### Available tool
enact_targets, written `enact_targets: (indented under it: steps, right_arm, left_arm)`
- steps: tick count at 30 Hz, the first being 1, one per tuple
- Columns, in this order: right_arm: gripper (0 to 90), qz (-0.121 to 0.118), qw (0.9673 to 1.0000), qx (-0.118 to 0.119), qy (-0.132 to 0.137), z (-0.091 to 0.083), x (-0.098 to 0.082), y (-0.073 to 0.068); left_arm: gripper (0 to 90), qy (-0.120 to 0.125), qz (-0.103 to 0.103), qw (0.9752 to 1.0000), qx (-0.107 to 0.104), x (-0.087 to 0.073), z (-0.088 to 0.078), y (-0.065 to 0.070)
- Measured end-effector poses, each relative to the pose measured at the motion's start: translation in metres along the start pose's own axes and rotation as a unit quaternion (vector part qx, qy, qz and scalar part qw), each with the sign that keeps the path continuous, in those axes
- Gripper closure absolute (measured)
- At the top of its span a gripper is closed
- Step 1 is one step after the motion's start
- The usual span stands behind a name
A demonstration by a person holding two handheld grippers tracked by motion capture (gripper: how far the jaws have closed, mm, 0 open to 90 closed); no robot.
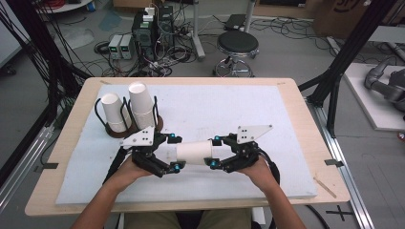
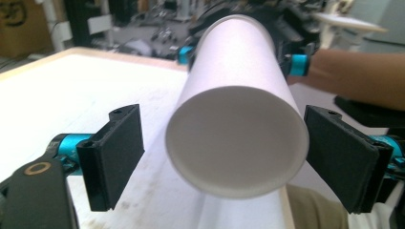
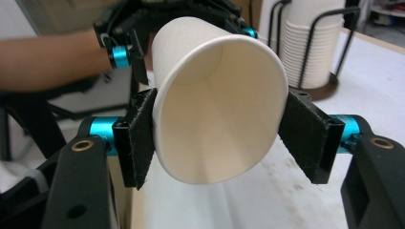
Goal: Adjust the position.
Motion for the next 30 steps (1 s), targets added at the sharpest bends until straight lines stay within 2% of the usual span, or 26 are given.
enact_targets:
  steps: [3,8,12,17,23,30]
  right_arm:
    - [33.4,-0.02,0.9988,-0.02,-0.04,-0.001,0.003,0.001]
    - [33.2,-0.053,0.992,-0.032,-0.11,0.003,0.014,0.002]
    - [33.0,-0.075,0.9832,-0.043,-0.161,0.008,0.025,0.004]
    - [32.8,-0.093,0.9725,-0.044,-0.209,0.014,0.035,0.003]
    - [32.3,-0.103,0.9614,-0.041,-0.252,0.022,0.039,0.001]
    - [31.9,-0.127,0.9444,-0.042,-0.301,0.032,0.043,-0.005]
  left_arm:
    - [15.1,-0.017,0.006,0.9998,0.013,0.001,0.0,-0.001]
    - [15.4,-0.048,0.032,0.9983,0.01,0.001,0.002,0.003]
    - [15.5,-0.065,0.042,0.9969,0.012,0.001,0.003,0.005]
    - [15.4,-0.085,0.049,0.9949,0.024,-0.001,0.004,0.004]
    - [16.4,-0.107,0.045,0.993,0.023,-0.004,0.006,0.003]
    - [18.2,-0.137,0.04,0.9896,0.019,-0.008,0.011,0.003]
Point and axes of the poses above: each handheld gripper's, and its own axes: z roughly forward along the jaws, x roughly out of its top, y roughly to its right, the point moved 6 cm from there along z, roughly forward along the jaws, and after that the axes turned 7 degrees about y, right-handed, at the moved point
